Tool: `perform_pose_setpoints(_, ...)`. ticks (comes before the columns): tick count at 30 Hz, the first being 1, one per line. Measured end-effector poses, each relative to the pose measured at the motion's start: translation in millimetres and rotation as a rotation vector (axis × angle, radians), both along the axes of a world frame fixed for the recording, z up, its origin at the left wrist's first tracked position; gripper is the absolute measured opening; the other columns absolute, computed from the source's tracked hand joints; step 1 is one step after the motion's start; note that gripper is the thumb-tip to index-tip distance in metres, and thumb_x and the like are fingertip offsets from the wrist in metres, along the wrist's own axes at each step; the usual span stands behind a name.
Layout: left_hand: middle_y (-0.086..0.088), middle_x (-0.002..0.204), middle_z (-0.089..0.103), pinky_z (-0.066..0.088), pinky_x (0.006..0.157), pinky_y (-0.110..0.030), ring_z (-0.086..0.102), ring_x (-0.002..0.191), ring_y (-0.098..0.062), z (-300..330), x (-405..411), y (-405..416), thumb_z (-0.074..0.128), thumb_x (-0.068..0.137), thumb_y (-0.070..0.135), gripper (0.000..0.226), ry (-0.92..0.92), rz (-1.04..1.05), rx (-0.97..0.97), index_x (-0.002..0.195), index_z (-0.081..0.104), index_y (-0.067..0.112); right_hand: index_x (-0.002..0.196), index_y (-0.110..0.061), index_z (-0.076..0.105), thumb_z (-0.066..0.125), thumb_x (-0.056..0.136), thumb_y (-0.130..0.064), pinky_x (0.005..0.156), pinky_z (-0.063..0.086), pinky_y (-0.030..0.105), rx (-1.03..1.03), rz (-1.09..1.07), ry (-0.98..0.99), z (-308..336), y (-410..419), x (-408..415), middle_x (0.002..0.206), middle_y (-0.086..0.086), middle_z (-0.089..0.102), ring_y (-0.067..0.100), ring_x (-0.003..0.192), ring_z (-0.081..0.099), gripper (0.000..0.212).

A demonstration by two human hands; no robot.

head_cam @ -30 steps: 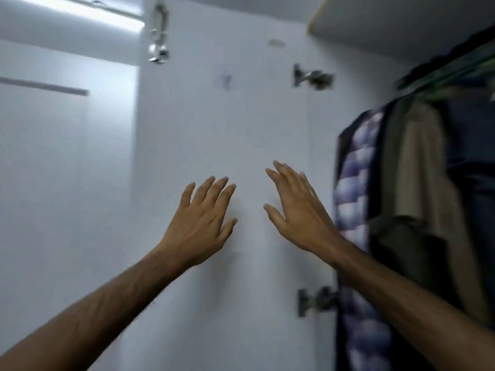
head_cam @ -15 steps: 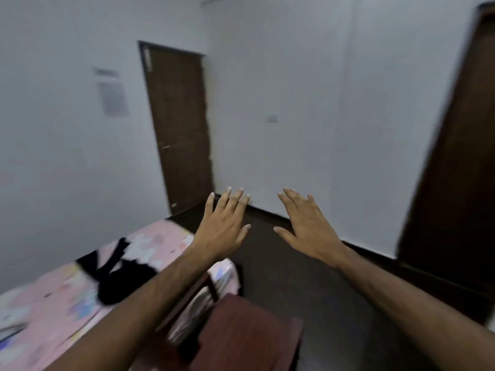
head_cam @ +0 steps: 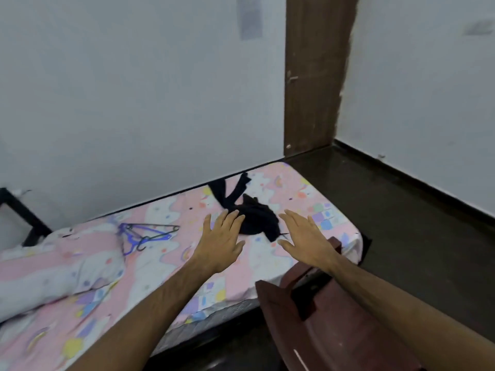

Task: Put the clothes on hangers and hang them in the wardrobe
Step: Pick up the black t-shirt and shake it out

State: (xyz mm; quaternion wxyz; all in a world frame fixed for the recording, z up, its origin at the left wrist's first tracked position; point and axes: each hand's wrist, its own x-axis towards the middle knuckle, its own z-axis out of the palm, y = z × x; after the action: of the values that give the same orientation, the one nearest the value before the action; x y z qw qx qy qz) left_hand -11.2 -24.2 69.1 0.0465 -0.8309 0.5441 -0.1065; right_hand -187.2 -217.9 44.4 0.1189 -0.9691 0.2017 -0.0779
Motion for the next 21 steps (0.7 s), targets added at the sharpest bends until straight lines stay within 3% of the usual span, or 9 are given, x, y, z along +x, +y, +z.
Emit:
perform_pose_setpoints(4, -0.005, 0.165, 0.021, 0.012, 0.12, -0.06, 0.017, 0.152, -0.028, -26, 66, -1, 0.038, 0.104, 0.045, 0.064, 0.112, 0.065, 0.07, 0.158, 0.02, 0.017, 0.16, -0.017, 0.02, 0.05, 0.104, -0.042, 0.124, 0.007, 0.05, 0.154, 0.051, 0.047, -34, -5, 76, 0.167, 0.005, 0.017, 0.023, 0.154, 0.018, 0.068)
perform_pose_setpoints(14, -0.003, 0.165, 0.018, 0.007, 0.121, -0.057, 0.013, 0.153, -0.025, -71, 224, -14, 0.033, 0.105, 0.046, 0.062, 0.233, 0.107, 0.098, 0.158, 0.019, 0.018, 0.158, -0.015, 0.025, 0.052, 0.103, -0.039, 0.124, 0.009, 0.052, 0.195, 0.073, 0.177, -79, -17, 248, 0.165, 0.006, 0.023, 0.025, 0.153, 0.021, 0.066)
perform_pose_setpoints(21, -0.004, 0.165, 0.021, 0.007, 0.121, -0.057, 0.016, 0.152, -0.027, -110, 343, -33, 0.038, 0.104, 0.044, 0.061, 0.329, -0.016, 0.148, 0.157, 0.023, 0.018, 0.156, -0.016, 0.027, 0.055, 0.102, -0.039, 0.123, 0.014, 0.054, 0.216, -0.088, 0.288, -124, -28, 331, 0.165, 0.006, 0.023, 0.027, 0.151, 0.025, 0.065)
